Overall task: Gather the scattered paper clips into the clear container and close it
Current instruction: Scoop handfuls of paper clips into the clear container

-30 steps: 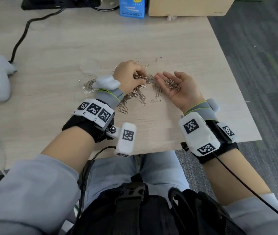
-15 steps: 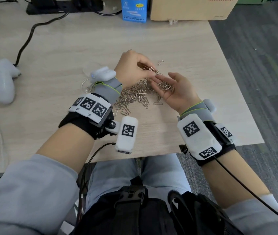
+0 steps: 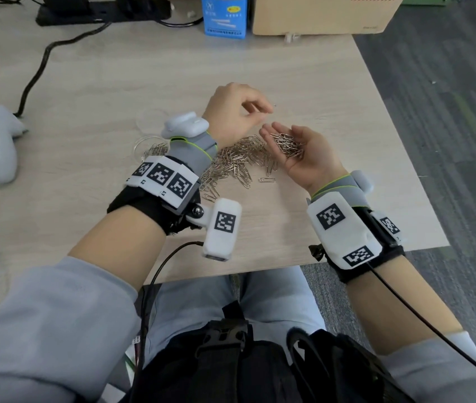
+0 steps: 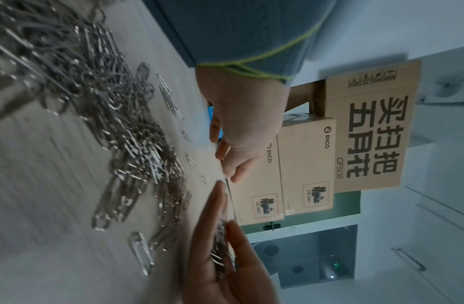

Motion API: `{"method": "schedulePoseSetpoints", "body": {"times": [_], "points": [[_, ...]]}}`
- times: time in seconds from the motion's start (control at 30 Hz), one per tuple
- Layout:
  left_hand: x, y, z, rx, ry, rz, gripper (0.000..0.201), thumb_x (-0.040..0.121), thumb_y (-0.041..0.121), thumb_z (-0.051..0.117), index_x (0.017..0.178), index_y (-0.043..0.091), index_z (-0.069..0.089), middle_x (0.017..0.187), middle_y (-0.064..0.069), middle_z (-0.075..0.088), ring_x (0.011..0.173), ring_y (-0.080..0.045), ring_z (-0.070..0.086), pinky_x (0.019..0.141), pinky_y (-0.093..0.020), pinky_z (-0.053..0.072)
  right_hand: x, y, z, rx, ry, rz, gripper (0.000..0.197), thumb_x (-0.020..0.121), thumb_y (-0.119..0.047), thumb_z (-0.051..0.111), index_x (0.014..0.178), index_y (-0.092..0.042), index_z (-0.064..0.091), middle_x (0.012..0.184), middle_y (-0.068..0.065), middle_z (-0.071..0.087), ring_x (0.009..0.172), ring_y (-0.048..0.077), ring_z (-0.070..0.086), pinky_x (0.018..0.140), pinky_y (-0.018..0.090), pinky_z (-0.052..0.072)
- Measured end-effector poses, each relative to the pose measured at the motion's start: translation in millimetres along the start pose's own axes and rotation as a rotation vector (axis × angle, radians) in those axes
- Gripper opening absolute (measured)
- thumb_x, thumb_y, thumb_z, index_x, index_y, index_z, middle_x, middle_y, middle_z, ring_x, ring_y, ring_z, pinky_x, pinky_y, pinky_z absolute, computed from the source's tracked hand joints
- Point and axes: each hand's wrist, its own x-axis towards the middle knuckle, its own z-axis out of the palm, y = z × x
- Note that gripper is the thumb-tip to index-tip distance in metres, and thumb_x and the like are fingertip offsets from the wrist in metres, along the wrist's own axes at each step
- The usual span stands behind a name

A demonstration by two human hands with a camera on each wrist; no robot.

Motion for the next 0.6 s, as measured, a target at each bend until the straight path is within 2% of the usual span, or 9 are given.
{"method": "schedulePoseSetpoints", "body": {"times": [0.07,0.13,0.2,0.3,0.33,0.4,0.5,0.53,0.6], "points": [[-2,-9,4,0.079,-0.086,-0.062,0.025,0.073,0.029,0.066,0.095,0.020,0.071,0.101,-0.005,0.068,0.094,-0.019,0.060,0.080,-0.021,0.043,-4,-4,-5,0.013,0.017,-0.018,0.033,0.098,-0.009,0.032,0.089,0.013,0.055,0.071,0.028,0.068,0.061,0.038,0.070,0.065,0.037,0.058],[-7,-12,12,0.103,-0.163,-0.083,0.044,0.061,0.052,0.063,0.096,0.027,0.070,0.103,0.000,0.066,0.100,-0.020,0.059,0.092,-0.036,0.045,-7,-7,-8,0.046,0.028,-0.035,0.033,0.099,-0.010,0.031,0.088,0.012,0.054,0.068,0.028,0.068,0.061,0.038,0.069,0.067,0.036,0.058],[-12,-9,20,0.177,-0.247,-0.045,0.060,0.052,0.064,0.058,0.099,0.028,0.067,0.103,0.005,0.063,0.100,-0.019,0.056,0.094,-0.044,0.043,-9,-8,-10,0.055,0.036,-0.043,0.034,0.099,-0.010,0.031,0.088,0.011,0.055,0.068,0.027,0.068,0.069,0.039,0.067,0.070,0.035,0.056],[-18,-8,25,0.330,-0.292,-0.054,0.060,0.054,0.062,0.057,0.100,0.025,0.066,0.114,0.000,0.058,0.111,-0.027,0.046,0.095,-0.043,0.036,-11,-5,-12,0.030,0.046,-0.037,0.036,0.099,-0.014,0.031,0.089,0.012,0.054,0.079,0.029,0.065,0.066,0.040,0.068,0.065,0.036,0.058],[-19,-11,25,0.322,-0.282,-0.051,0.057,0.054,0.062,0.055,0.097,0.025,0.067,0.112,-0.002,0.058,0.111,-0.029,0.046,0.095,-0.043,0.037,-11,-4,-12,0.008,0.049,-0.035,0.038,0.099,-0.016,0.030,0.090,0.012,0.054,0.084,0.029,0.063,0.065,0.039,0.068,0.064,0.036,0.058],[-25,-17,18,0.294,-0.263,-0.037,0.048,0.057,0.060,0.055,0.089,0.027,0.069,0.105,-0.006,0.060,0.105,-0.030,0.049,0.094,-0.042,0.039,-13,0,-11,-0.029,0.045,-0.038,0.044,0.100,-0.020,0.027,0.090,0.013,0.054,0.090,0.029,0.060,0.076,0.040,0.066,0.068,0.035,0.058],[-33,-22,4,0.287,-0.277,-0.044,0.027,0.069,0.040,0.066,0.087,0.022,0.071,0.102,-0.009,0.062,0.102,-0.030,0.052,0.092,-0.034,0.038,-14,5,-9,-0.024,0.039,-0.026,0.053,0.101,-0.026,0.022,0.091,0.015,0.054,0.093,0.031,0.060,0.086,0.042,0.060,0.073,0.039,0.055],[-37,-24,-2,0.294,-0.279,-0.031,0.031,0.068,0.042,0.066,0.089,0.020,0.071,0.102,-0.009,0.063,0.103,-0.030,0.052,0.092,-0.032,0.038,-15,9,-7,-0.023,0.032,-0.014,0.055,0.101,-0.026,0.020,0.091,0.015,0.054,0.093,0.031,0.060,0.087,0.042,0.060,0.073,0.040,0.055],[-42,-26,-13,0.291,-0.282,-0.038,0.054,0.056,0.057,0.062,0.097,0.022,0.069,0.108,-0.009,0.061,0.107,-0.029,0.050,0.096,-0.037,0.040,-16,12,-4,-0.016,0.032,-0.005,0.055,0.102,-0.024,0.018,0.090,0.016,0.054,0.092,0.031,0.059,0.087,0.043,0.059,0.073,0.041,0.055]]}}
